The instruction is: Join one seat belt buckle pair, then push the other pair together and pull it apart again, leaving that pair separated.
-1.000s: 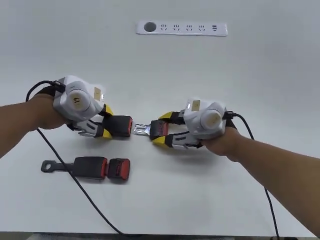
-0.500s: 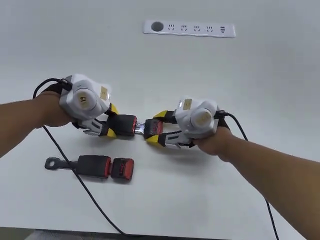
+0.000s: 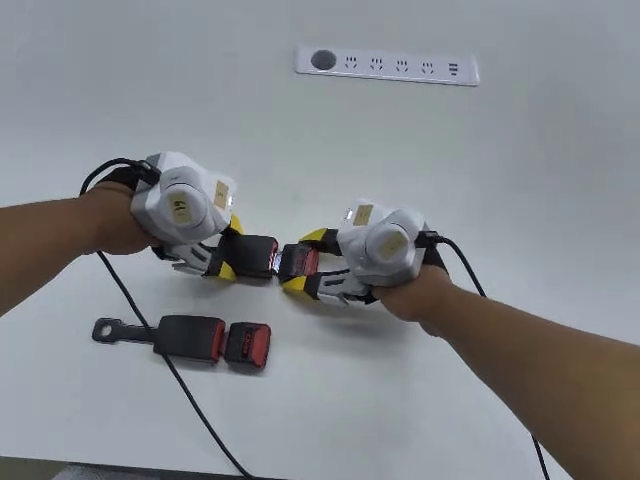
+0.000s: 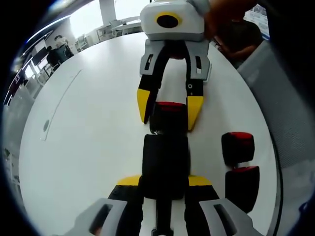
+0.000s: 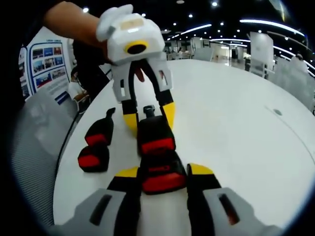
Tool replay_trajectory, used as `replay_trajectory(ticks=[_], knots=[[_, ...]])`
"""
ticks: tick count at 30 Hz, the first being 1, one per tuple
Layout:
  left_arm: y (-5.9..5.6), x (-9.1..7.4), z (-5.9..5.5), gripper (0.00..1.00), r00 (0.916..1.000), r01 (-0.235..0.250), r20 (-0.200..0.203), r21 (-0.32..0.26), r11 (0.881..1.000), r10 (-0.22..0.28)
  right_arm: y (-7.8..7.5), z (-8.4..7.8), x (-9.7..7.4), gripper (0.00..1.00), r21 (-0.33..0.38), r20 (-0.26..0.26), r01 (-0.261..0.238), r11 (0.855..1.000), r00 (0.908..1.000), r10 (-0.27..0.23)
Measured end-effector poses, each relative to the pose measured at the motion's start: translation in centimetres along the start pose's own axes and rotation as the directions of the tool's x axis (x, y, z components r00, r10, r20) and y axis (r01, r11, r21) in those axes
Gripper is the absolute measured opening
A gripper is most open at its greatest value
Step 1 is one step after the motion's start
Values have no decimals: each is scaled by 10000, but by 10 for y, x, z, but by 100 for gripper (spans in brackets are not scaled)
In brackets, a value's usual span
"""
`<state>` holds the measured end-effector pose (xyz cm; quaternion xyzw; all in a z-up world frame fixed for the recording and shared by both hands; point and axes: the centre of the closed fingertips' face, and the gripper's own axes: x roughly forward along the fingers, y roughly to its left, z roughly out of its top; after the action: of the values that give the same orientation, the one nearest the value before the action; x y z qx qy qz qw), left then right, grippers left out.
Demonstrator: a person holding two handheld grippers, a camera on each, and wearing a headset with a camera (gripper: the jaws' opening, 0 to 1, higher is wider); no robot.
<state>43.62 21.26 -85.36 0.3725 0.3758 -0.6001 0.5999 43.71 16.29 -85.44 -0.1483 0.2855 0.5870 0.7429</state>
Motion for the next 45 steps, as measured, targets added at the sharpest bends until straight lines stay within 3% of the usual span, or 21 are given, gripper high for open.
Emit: replay_trajectory(ticks=[26,45], knots=[[0,-1,0,33,9997,90,-237,189,9998,-86,1,0,2,37,-236,-799,364,9991,9961,-382],[-2,-3,0,33,9993,96,-368,227,9997,-87,2,1,0,37,-414,-956,434,9982,9943,-472]])
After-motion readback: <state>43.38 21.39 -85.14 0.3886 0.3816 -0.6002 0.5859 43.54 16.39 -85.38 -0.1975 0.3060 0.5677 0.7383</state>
